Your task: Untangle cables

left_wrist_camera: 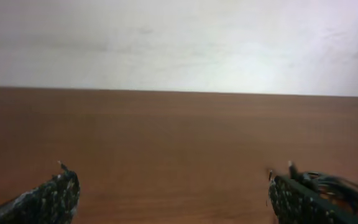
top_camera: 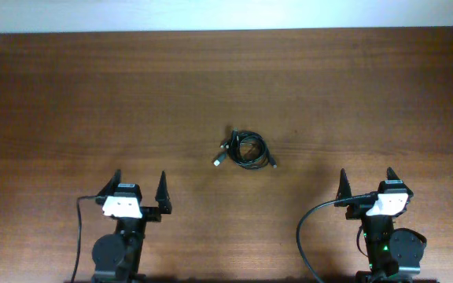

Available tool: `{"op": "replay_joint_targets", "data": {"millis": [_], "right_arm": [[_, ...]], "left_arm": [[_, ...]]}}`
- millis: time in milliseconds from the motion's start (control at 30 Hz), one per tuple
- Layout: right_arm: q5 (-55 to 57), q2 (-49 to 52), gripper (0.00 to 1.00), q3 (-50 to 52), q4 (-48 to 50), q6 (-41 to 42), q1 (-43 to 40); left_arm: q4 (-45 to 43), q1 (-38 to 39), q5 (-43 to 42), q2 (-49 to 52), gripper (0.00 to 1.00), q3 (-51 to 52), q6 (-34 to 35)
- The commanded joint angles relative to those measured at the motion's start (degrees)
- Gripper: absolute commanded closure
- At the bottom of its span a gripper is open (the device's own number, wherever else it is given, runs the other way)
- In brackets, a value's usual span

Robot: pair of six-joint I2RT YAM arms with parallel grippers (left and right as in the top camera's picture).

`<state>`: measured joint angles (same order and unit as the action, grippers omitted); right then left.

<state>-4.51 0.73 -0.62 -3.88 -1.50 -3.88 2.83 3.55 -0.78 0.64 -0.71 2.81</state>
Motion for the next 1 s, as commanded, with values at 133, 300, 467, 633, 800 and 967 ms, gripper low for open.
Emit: {"op": "replay_joint_targets", "data": {"millis": [133, 300, 467, 633, 800, 967], "right_arm": [[0.28, -0.42, 0.02, 0.31, -0.37, 0.2, -0.28], [0.28, -0.42, 0.02, 0.31, -0.37, 0.2, -0.28], [0.28, -0.42, 0.02, 0.31, -0.37, 0.2, -0.28], [0.28, -0.42, 0.02, 0.31, -0.37, 0.22, -0.28], [0.28, -0.42, 0.02, 0.31, -0.37, 0.2, -0.28], [0.28, -0.42, 0.02, 0.31, -0.37, 0.2, -0.28]], "left_arm": [[-12.57, -0.28, -17.16, 0.13, 0.01, 0.17, 2.51], [-24.39, -0.31, -17.51, 0.13, 0.01, -1.62, 2.54], [-13.18, -0.31, -17.51, 1.81, 0.01, -11.85, 0.48], [12.31, -0.35, -17.51, 16.92, 0.01, -31.91, -7.04], [34.64, -0.35, -22.27, 41.33, 0.01, -53.37, -7.23], [40.57, -0.35, -33.83, 56.43, 0.01, -62.75, -7.19]]}}
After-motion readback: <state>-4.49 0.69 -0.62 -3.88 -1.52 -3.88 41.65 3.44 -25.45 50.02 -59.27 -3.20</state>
